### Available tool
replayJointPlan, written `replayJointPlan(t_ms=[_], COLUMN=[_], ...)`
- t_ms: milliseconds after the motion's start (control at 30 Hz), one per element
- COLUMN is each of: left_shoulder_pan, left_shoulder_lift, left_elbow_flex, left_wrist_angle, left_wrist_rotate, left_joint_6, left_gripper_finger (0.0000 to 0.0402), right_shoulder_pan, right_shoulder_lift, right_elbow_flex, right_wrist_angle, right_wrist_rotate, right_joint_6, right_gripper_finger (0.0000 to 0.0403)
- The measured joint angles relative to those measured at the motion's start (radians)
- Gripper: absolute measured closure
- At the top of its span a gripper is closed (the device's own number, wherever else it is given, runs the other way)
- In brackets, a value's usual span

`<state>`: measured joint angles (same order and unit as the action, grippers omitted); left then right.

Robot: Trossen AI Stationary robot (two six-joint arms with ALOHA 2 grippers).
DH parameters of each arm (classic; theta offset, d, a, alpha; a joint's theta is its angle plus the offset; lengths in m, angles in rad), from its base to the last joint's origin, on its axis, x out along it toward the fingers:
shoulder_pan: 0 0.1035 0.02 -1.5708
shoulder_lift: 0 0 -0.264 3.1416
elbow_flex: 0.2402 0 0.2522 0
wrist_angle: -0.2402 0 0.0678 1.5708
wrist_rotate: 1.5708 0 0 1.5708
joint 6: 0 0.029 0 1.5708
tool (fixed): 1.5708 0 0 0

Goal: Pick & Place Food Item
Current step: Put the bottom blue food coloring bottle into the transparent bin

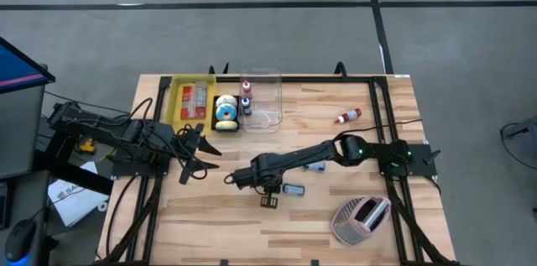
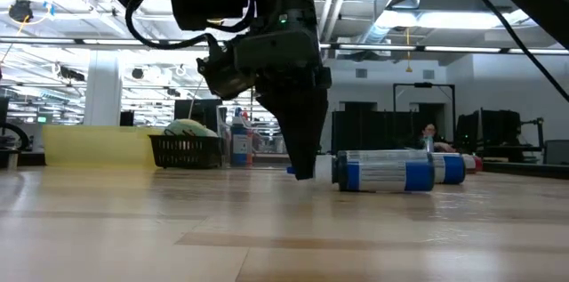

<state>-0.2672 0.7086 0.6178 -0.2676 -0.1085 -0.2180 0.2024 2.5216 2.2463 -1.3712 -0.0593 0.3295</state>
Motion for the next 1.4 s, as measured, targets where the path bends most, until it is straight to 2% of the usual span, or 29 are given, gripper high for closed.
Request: replayJointPlan(t_ms=[200,400,600,700,800,933,1033,1200,1400], left_shoulder_pan=[0.000,0.000,0.000,0.000,0.000,0.000,0.000,0.000,0.000], left_shoulder_lift=[0.000,0.000,0.000,0.000,0.000,0.000,0.000,0.000,0.000], left_elbow_flex=[0.000,0.000,0.000,0.000,0.000,0.000,0.000,0.000,0.000], left_wrist_angle=[-0.002,-0.002,-0.002,-0.002,-0.002,-0.002,-0.004,-0.010,-0.010], left_wrist_rotate=[-0.015,-0.034,-0.061,-0.081,-0.098,-0.108,-0.110,-0.116,-0.139], left_joint_6=[-0.007,-0.008,-0.028,-0.050,-0.056,-0.056,-0.062,-0.079,-0.083], left_gripper_finger=[0.0211,0.0211,0.0211,0.0214,0.0228,0.0252,0.0264,0.0270,0.0270], right_shoulder_pan=[0.000,-0.001,-0.028,-0.071,-0.131,-0.219,-0.274,-0.359,-0.441], right_shoulder_lift=[-0.071,-0.237,-0.412,-0.469,-0.501,-0.507,-0.510,-0.506,-0.506], right_elbow_flex=[0.000,0.000,0.001,0.001,0.001,-0.003,-0.063,-0.181,-0.327], right_wrist_angle=[0.007,0.043,0.127,0.161,0.212,0.343,0.502,0.669,0.884], right_wrist_rotate=[0.106,0.264,0.541,0.687,0.782,0.799,0.782,0.693,0.653], right_joint_6=[0.054,0.188,0.294,0.293,0.244,0.136,0.055,0.002,-0.010], right_gripper_finger=[0.0381,0.0382,0.0382,0.0382,0.0382,0.0382,0.0382,0.0382,0.0382])
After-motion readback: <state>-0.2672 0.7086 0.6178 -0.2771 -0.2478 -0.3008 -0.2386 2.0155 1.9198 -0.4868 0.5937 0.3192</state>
